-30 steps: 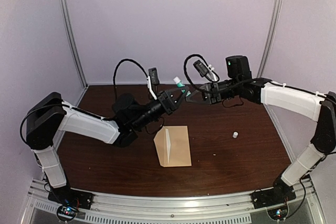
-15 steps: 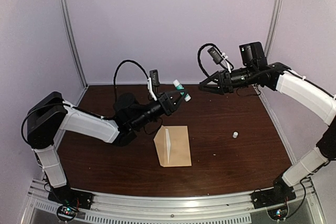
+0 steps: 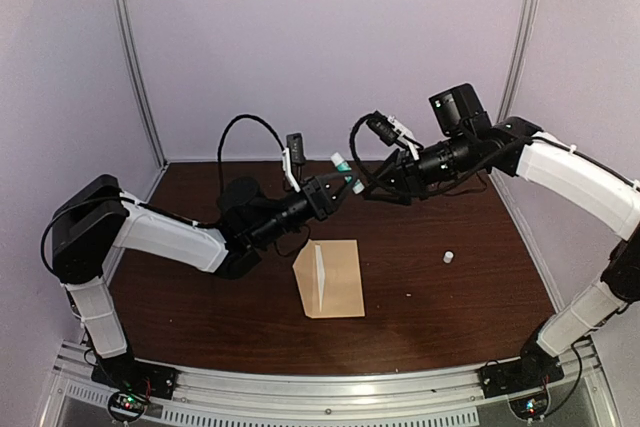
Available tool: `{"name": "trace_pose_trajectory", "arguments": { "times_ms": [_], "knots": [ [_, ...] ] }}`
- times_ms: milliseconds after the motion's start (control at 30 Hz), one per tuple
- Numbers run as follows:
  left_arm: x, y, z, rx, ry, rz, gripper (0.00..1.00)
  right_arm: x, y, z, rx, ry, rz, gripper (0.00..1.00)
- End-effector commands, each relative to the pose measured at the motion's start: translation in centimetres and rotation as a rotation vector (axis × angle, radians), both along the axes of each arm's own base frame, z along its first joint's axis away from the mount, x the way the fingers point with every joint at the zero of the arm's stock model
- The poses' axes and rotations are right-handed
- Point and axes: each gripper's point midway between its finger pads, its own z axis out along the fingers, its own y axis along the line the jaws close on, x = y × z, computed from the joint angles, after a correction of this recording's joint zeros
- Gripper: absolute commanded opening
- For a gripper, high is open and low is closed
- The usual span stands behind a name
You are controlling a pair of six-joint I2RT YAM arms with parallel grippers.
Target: Place the letter into the envelope and seal it
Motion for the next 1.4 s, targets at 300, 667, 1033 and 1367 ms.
{"name": "trace_pose_trajectory", "arguments": {
  "times_ms": [300,667,1033,1367],
  "knots": [
    [-0.1,0.1,2.3,-0.075,-0.028,-0.017,0.0,1.3,2.0,-1.8,-0.09,-0.064,-0.025,0.49],
    [-0.1,-0.2,2.0,-0.07,-0.019,-0.024,0.0,1.4,2.2,-0.8,-0.069,-0.079,-0.027,0.42],
    [0.3,-0.6,1.0,-0.039,0.004,-0.021,0.0,1.8,2.1,-1.1,-0.079,-0.081,-0.046,0.17],
    [0.1,3.1,-5.4,0.535,-0.103,0.139,0.42,1.3,-0.7,-3.3,-0.133,-0.065,-0.04,0.12]
  ]
}}
